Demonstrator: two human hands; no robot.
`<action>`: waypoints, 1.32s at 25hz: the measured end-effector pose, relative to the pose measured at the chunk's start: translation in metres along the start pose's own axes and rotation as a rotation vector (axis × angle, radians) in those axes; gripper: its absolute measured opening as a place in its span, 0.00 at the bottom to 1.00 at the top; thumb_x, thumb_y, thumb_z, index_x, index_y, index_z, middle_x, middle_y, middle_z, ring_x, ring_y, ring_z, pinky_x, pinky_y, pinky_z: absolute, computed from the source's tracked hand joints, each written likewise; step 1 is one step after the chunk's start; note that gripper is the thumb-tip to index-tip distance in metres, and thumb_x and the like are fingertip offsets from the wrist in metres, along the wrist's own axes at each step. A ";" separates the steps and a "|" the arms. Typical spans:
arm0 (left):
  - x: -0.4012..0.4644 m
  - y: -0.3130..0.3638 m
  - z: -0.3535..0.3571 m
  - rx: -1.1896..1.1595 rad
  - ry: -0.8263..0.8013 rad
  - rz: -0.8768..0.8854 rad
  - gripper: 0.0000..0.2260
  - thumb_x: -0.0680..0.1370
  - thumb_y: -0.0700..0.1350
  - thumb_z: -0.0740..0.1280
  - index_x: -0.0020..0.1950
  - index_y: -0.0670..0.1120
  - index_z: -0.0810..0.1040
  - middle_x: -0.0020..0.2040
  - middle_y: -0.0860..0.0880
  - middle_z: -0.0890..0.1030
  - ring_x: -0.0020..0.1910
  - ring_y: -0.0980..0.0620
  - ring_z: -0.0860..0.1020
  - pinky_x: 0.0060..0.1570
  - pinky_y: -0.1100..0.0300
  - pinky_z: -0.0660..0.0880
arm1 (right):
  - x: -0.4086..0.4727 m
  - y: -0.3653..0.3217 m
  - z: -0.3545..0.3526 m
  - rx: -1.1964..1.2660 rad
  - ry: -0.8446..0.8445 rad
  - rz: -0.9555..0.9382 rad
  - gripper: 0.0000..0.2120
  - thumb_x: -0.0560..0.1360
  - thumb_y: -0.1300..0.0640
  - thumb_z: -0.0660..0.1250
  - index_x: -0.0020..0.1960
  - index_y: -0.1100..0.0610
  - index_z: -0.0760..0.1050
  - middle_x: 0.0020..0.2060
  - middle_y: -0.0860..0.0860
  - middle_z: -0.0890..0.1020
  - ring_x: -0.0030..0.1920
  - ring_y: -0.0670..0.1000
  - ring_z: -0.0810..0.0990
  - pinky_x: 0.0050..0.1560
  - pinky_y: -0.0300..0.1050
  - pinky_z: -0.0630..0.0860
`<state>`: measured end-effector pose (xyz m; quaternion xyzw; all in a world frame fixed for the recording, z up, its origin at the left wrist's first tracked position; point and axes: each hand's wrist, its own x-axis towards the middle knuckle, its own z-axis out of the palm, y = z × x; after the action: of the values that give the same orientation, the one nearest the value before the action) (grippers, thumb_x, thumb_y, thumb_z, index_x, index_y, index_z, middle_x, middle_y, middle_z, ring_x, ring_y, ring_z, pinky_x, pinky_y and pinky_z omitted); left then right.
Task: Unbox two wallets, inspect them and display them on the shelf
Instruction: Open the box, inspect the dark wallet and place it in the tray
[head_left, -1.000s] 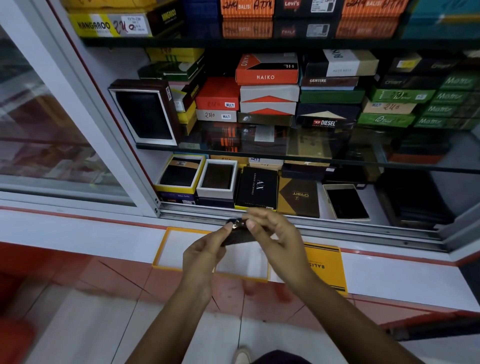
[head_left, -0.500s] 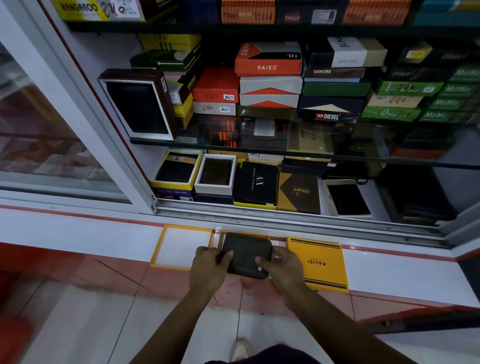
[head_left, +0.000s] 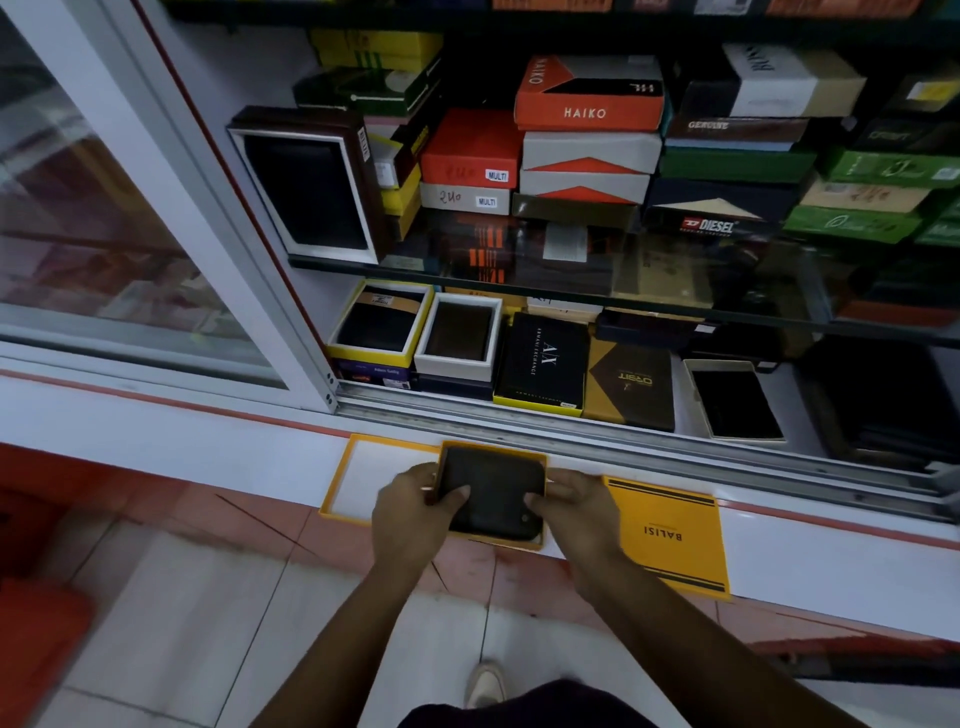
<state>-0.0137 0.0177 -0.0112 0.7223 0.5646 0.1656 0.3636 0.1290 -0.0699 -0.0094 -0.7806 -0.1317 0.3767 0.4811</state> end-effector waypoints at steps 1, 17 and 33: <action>0.002 -0.003 -0.015 -0.012 0.055 -0.015 0.14 0.73 0.49 0.71 0.56 0.44 0.81 0.50 0.50 0.83 0.50 0.49 0.80 0.47 0.60 0.74 | -0.003 -0.006 0.008 0.066 -0.041 0.014 0.18 0.70 0.66 0.71 0.60 0.59 0.77 0.50 0.55 0.83 0.48 0.52 0.80 0.48 0.43 0.77; 0.040 -0.069 -0.063 0.034 0.024 -0.248 0.23 0.72 0.52 0.71 0.64 0.45 0.76 0.59 0.42 0.82 0.55 0.42 0.80 0.53 0.49 0.78 | 0.013 -0.008 0.109 -0.263 -0.221 0.074 0.23 0.67 0.62 0.76 0.59 0.57 0.72 0.57 0.55 0.79 0.57 0.55 0.78 0.49 0.42 0.78; 0.006 0.152 -0.077 -0.310 0.308 0.374 0.21 0.65 0.58 0.75 0.55 0.52 0.80 0.47 0.55 0.83 0.43 0.61 0.80 0.43 0.63 0.78 | -0.022 -0.153 -0.082 0.282 0.115 -0.573 0.09 0.69 0.63 0.74 0.48 0.56 0.80 0.42 0.51 0.84 0.42 0.47 0.84 0.42 0.41 0.80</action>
<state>0.0435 0.0347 0.1486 0.7161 0.4381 0.4218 0.3426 0.1963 -0.0587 0.1514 -0.6575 -0.2651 0.1959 0.6775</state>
